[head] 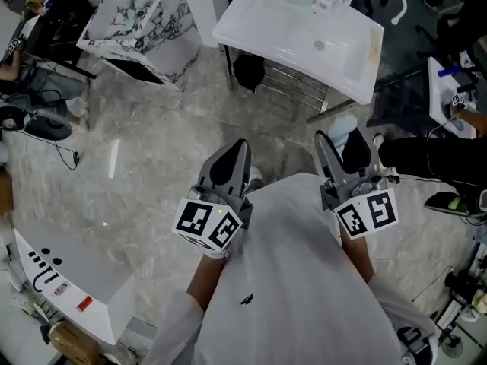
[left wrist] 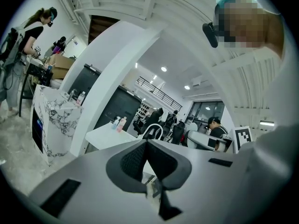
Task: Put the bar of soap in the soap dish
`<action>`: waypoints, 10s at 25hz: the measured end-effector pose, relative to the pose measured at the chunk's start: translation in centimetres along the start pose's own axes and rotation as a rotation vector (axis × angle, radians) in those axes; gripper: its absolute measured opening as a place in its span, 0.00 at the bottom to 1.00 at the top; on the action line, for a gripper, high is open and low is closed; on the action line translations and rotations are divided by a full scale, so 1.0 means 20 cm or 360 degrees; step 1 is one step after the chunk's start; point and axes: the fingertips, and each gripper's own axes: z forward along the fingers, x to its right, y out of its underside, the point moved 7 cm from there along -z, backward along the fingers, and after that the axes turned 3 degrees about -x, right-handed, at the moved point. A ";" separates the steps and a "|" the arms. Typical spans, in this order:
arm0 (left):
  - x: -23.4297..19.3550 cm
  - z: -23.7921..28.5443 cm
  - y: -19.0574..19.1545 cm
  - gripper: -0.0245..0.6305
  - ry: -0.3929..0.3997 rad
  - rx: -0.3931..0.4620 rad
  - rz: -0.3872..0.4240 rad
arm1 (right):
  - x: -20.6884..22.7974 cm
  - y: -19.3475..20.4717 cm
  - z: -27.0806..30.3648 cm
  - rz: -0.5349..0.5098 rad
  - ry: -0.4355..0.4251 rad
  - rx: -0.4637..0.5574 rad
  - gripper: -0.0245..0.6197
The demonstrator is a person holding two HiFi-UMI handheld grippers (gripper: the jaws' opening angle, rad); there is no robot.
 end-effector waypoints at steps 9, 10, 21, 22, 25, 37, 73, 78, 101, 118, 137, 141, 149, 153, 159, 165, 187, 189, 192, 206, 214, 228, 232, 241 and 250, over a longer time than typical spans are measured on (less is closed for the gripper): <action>-0.01 0.11 0.01 0.04 -0.0023 -0.0043 -0.0024 | 0.10 0.02 0.07 0.0058 -0.0015 -0.0043 0.50; 0.00 0.13 0.00 0.04 -0.0022 -0.0043 -0.0019 | 0.12 0.02 0.09 0.0076 -0.0029 -0.0047 0.50; -0.08 0.40 -0.12 0.04 -0.0036 -0.0046 0.0014 | 0.32 0.03 0.33 0.0132 -0.0018 -0.0036 0.50; -0.09 0.43 -0.14 0.04 -0.0043 -0.0047 0.0008 | 0.34 0.02 0.36 0.0146 -0.0016 -0.0044 0.50; -0.10 0.54 -0.20 0.04 -0.0029 -0.0061 -0.0007 | 0.41 -0.02 0.43 0.0162 -0.0024 -0.0057 0.50; -0.09 1.08 -0.41 0.04 -0.0043 -0.0069 0.0015 | 0.91 -0.20 0.81 0.0172 -0.0008 -0.0021 0.50; -0.25 2.05 -0.76 0.04 0.0062 -0.0165 0.0093 | 1.60 -0.21 1.58 0.0253 0.0068 -0.0054 0.50; -0.32 2.12 -0.82 0.04 0.0059 -0.0186 0.0138 | 1.62 -0.19 1.74 0.0228 0.0065 -0.0089 0.50; -0.53 2.26 -0.78 0.04 0.0068 -0.0341 0.0068 | 1.83 0.02 2.27 0.0150 0.0224 -0.0182 0.50; -0.72 2.22 -0.88 0.04 0.0018 -0.0312 0.0056 | 1.95 0.27 2.59 0.0101 0.0311 -0.0346 0.50; -0.81 2.21 -0.91 0.04 -0.0053 -0.0361 0.0042 | 2.21 0.68 2.90 0.0196 0.0528 -0.0727 0.50; -0.83 2.24 -0.91 0.04 -0.0058 -0.0377 0.0038 | 2.26 0.74 2.96 0.0189 0.0557 -0.0801 0.50; -0.88 2.29 -0.91 0.04 -0.0073 -0.0409 0.0006 | 2.32 0.83 3.05 0.0151 0.0673 -0.0977 0.50; -0.91 2.30 -0.92 0.04 -0.0092 -0.0412 -0.0006 | 2.32 0.88 3.10 0.0068 0.0701 -0.1056 0.50; -0.96 2.31 -0.93 0.04 -0.0120 -0.0420 -0.0027 | 2.35 0.90 3.13 0.0073 0.0787 -0.1083 0.50; -1.00 2.31 -0.95 0.04 -0.0147 -0.0424 -0.0036 | 2.39 0.89 3.17 0.0173 0.0962 -0.0991 0.50; -0.99 2.25 -0.95 0.04 -0.0149 -0.0377 -0.0036 | 2.36 0.83 3.13 0.0189 0.1048 -0.0857 0.52; -0.97 2.24 -0.94 0.04 -0.0143 -0.0371 -0.0033 | 2.35 0.80 3.12 0.0186 0.1035 -0.0843 0.52; -0.95 2.23 -0.94 0.04 -0.0131 -0.0361 -0.0031 | 2.33 0.78 3.09 0.0179 0.1007 -0.0837 0.52; -0.84 2.21 -0.92 0.04 -0.0055 -0.0300 -0.0005 | 2.13 0.60 2.88 0.0001 0.0764 -0.0785 0.51; -0.77 2.17 -0.91 0.04 -0.0017 -0.0261 0.0017 | 1.99 0.41 2.75 -0.0163 0.0563 -0.0725 0.44; -0.64 2.10 -0.89 0.04 -0.0012 -0.0176 0.0032 | 1.73 0.05 2.41 -0.0240 0.0262 -0.0605 0.21; -0.63 2.09 -0.88 0.04 -0.0029 -0.0146 0.0033 | 1.68 -0.06 2.30 -0.0229 0.0229 -0.0527 0.15; -0.58 2.08 -0.87 0.04 -0.0043 -0.0094 0.0040 | 1.63 -0.33 2.07 -0.0233 0.0161 -0.0319 0.06; -0.54 2.08 -0.89 0.04 -0.0044 -0.0064 0.0105 | 1.60 -0.55 1.83 -0.0318 0.0148 -0.0179 0.06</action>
